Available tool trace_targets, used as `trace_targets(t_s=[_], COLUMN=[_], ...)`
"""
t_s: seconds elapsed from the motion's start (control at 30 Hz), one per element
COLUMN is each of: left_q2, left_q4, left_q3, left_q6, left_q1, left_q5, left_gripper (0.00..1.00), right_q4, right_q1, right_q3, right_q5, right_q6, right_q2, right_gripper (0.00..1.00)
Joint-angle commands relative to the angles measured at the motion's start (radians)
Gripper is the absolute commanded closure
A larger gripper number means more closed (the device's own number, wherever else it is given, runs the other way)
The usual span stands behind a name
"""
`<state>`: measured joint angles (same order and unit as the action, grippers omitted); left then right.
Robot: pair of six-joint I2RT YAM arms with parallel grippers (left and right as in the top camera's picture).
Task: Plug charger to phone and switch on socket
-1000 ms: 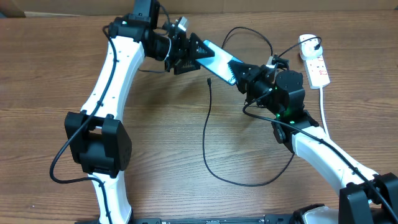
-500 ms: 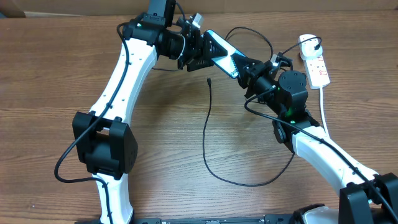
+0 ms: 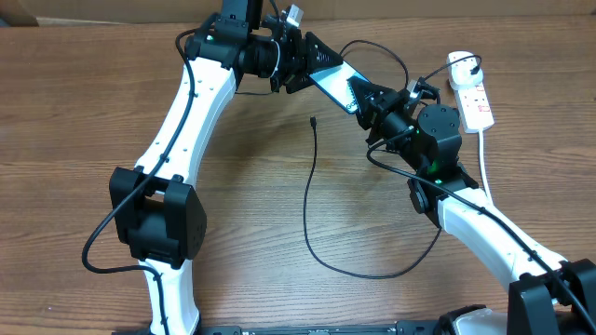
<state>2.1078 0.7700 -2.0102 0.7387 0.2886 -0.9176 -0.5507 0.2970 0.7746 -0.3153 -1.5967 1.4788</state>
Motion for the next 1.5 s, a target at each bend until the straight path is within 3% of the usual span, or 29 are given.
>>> trace_targets(t_s=[0.0,0.33,0.67,1.23,1.47], left_q2=[-0.021,-0.021,-0.021,-0.021,-0.021], left_q4=[-0.021,-0.109,-0.208,-0.249,-0.247], left_q3=[-0.021,-0.021,-0.021,-0.021,-0.021], left_q6=[0.037,0.107,0.187,0.273,0.288], left_q1=[0.012,0.027,0.032,0.034,0.032], left_q5=[0.048,0.063,0.048,-0.131,-0.131], left_gripper=[0.48,0.61,0.62,0.95,0.96], right_q4=[-0.001,0.033,0.06,0.059,0.059], right_q1=[0.042,0.108,0.147,0.152,0.152], right_q3=[0.039,0.039,0.039,0.039,0.039], right_q5=[-0.071,-0.071,-0.098,-0.097,-0.085], right_q6=[0.007,0.039,0.056,0.06,0.06], right_q2=[0.001,0.003,0.003,0.003,0.003], right_gripper=[0.96,0.96,0.96,0.96,0.95])
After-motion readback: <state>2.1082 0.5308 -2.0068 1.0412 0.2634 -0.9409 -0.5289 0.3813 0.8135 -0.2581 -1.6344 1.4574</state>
